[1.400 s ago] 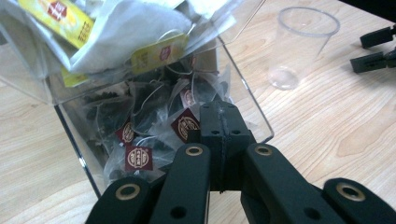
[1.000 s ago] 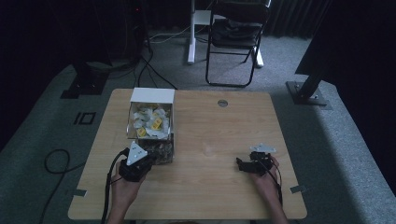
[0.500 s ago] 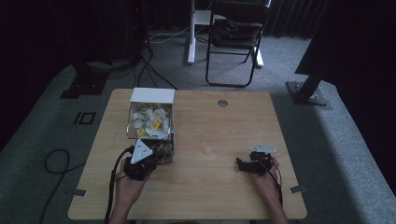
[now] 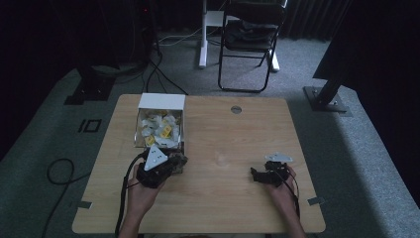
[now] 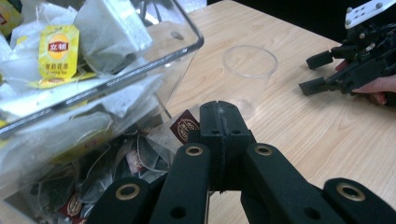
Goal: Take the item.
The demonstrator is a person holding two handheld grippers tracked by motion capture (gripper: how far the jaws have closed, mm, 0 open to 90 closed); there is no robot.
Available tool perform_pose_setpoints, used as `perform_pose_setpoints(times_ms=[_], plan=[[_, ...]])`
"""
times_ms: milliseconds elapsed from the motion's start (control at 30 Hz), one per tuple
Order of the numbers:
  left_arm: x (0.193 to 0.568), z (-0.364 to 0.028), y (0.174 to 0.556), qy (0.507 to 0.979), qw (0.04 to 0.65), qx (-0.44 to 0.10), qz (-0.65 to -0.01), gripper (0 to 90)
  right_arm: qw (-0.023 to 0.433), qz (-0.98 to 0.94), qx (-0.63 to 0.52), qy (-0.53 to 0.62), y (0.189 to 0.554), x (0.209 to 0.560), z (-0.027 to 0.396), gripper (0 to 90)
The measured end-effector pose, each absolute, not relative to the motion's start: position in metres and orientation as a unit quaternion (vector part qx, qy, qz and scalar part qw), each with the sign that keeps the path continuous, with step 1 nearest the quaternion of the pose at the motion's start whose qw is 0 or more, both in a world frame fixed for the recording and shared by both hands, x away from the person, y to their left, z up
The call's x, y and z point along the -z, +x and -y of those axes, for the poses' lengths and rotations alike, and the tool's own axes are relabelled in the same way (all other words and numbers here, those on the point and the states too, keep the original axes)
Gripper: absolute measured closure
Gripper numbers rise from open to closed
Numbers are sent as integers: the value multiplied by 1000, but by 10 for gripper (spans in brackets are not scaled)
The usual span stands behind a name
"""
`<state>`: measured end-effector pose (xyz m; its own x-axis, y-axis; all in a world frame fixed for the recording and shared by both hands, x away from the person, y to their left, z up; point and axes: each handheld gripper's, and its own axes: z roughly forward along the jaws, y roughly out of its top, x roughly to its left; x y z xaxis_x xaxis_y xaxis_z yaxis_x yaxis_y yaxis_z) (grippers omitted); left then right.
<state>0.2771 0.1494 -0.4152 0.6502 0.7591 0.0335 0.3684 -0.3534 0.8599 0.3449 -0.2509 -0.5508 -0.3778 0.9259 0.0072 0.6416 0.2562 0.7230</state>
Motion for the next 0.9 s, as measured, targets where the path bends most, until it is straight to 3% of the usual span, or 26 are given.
perform_pose_setpoints(times_ms=[900], plan=[[400,-134,287,797,451,-218,-338,900,217,-762,-328,514,345,551,251,117]])
